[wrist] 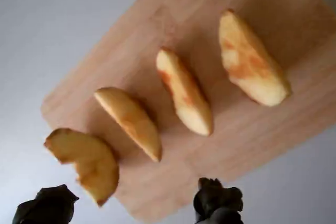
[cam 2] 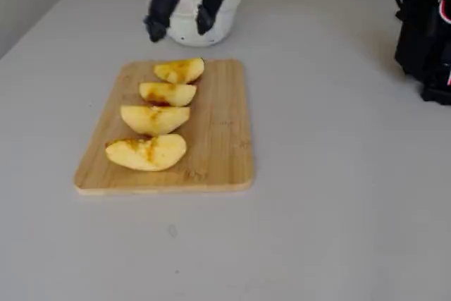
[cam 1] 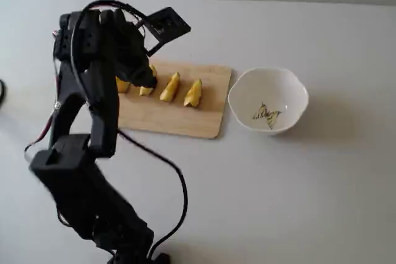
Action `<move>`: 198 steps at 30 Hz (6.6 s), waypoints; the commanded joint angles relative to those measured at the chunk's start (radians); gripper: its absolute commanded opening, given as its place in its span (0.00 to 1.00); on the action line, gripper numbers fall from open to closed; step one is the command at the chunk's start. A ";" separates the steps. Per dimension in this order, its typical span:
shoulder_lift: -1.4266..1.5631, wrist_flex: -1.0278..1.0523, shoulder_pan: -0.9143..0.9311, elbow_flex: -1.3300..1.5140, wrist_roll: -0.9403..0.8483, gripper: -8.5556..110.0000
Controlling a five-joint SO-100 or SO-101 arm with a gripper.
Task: Pick up the third from the right apple slice from the cutting board and place it into the bowl
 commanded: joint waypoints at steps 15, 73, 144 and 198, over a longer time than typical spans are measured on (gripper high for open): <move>-0.522 0.262 -0.098 -0.726 -0.006 0.34; -0.736 0.164 -0.084 -0.928 -0.014 0.07; 0.986 0.273 0.207 -0.480 0.520 0.07; 2.164 -0.431 0.462 2.141 0.592 0.07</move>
